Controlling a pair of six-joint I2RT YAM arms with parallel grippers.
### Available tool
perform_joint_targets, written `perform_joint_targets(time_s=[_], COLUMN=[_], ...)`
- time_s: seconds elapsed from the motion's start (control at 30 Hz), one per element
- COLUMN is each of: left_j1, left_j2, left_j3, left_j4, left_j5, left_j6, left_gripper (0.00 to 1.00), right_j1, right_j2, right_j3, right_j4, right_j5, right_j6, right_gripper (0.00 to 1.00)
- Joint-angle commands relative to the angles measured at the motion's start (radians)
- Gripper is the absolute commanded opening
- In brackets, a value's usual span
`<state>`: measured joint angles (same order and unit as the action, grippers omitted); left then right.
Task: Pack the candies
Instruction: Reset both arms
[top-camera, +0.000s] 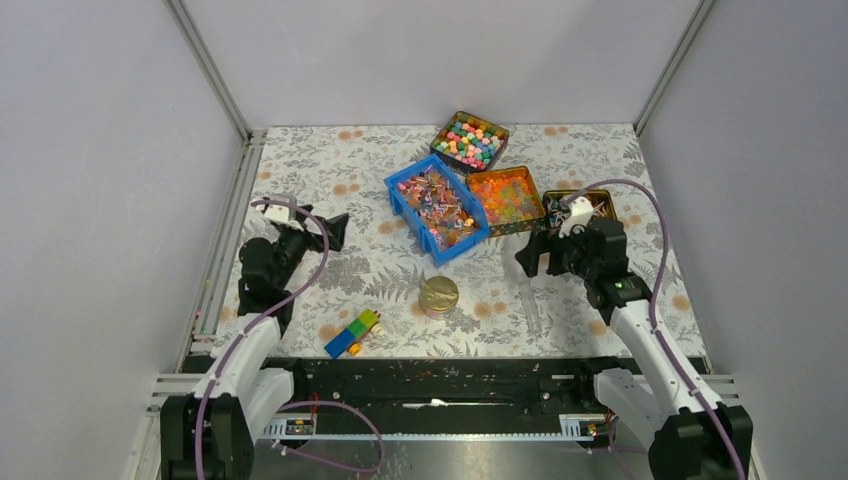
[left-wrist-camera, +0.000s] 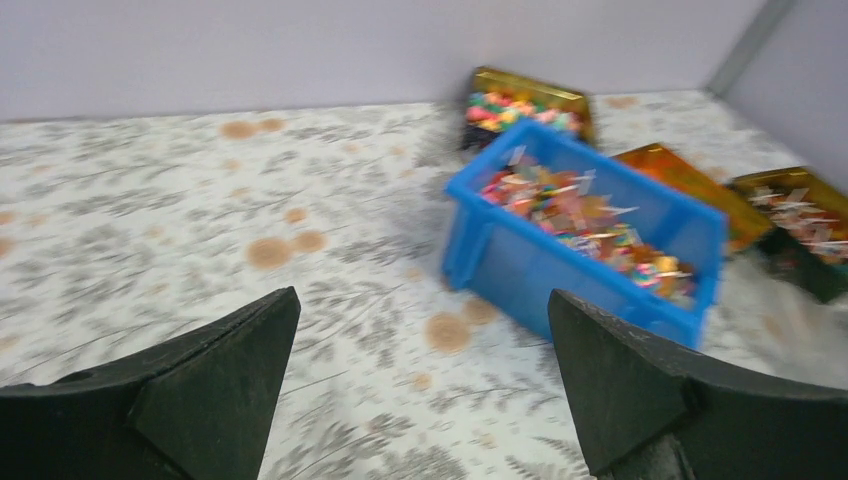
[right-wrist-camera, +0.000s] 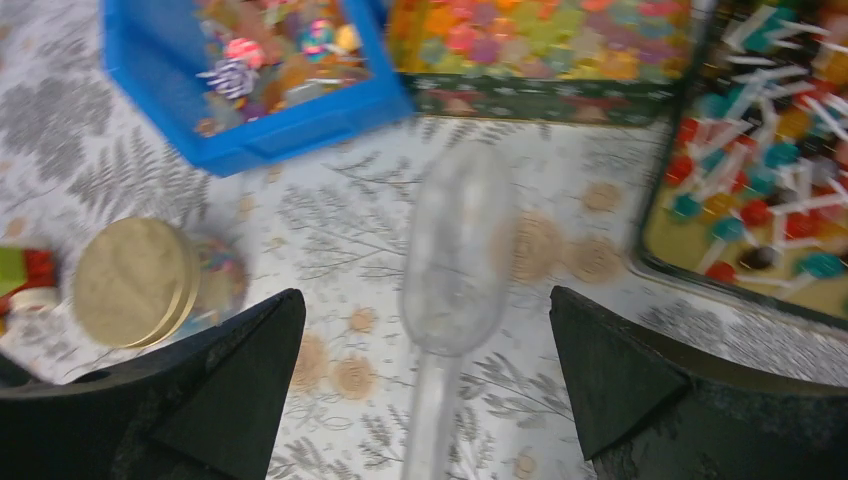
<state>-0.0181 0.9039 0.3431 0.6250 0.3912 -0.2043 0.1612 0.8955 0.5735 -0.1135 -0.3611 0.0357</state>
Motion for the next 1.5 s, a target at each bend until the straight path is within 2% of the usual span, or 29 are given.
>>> perform_joint_targets(time_s=[0.0, 0.1, 0.2, 0.47, 0.6, 0.73, 0.87, 0.97, 1.07, 1.47], left_j1=[0.017, 0.045, 0.050, 0.063, 0.078, 0.083, 0.081, 0.077, 0.049, 0.047], left_j2=[-0.049, -0.027, 0.005, 0.193, 0.317, 0.414, 0.437, 0.444, 0.441, 0.441], left_j3=[0.017, 0.009, -0.022, -0.066, -0.071, -0.093, -0.135, -0.102, -0.109, -0.110], left_j4=[-0.206, -0.215, -0.148, 0.132, 0.277, 0.407, 0.510, 0.434, 0.443, 0.448], left_j5=[-0.206, -0.233, -0.230, -0.228, -0.220, -0.175, -0.132, -0.061, -0.111, -0.116], left_j6=[0.148, 0.170, 0.155, 0.150, 0.131, 0.141, 0.159, 0.196, 0.224, 0.218], left_gripper=[0.99, 0.99, 0.99, 0.99, 0.99, 0.99, 0.99, 0.99, 0.99, 0.99], right_j1=[-0.117, -0.153, -0.155, -0.155, -0.194, -0.227, -0.244, -0.247, -0.247, -0.247], right_j2=[-0.045, -0.034, -0.009, 0.169, 0.257, 0.320, 0.417, 0.453, 0.453, 0.452], right_j3=[-0.056, -0.082, -0.120, -0.237, -0.234, -0.230, -0.243, -0.179, -0.179, -0.180], right_j4=[0.075, 0.111, 0.198, 0.613, 0.703, 0.831, 0.976, 0.890, 0.887, 0.889], right_j5=[0.039, 0.067, 0.086, 0.107, 0.135, 0.088, 0.069, 0.034, 0.038, 0.037], right_j6=[-0.020, -0.059, -0.057, -0.017, -0.031, -0.024, -0.015, -0.024, -0.027, -0.027], right_gripper=[0.99, 0.99, 0.99, 0.99, 0.99, 0.98, 0.99, 0.99, 0.99, 1.00])
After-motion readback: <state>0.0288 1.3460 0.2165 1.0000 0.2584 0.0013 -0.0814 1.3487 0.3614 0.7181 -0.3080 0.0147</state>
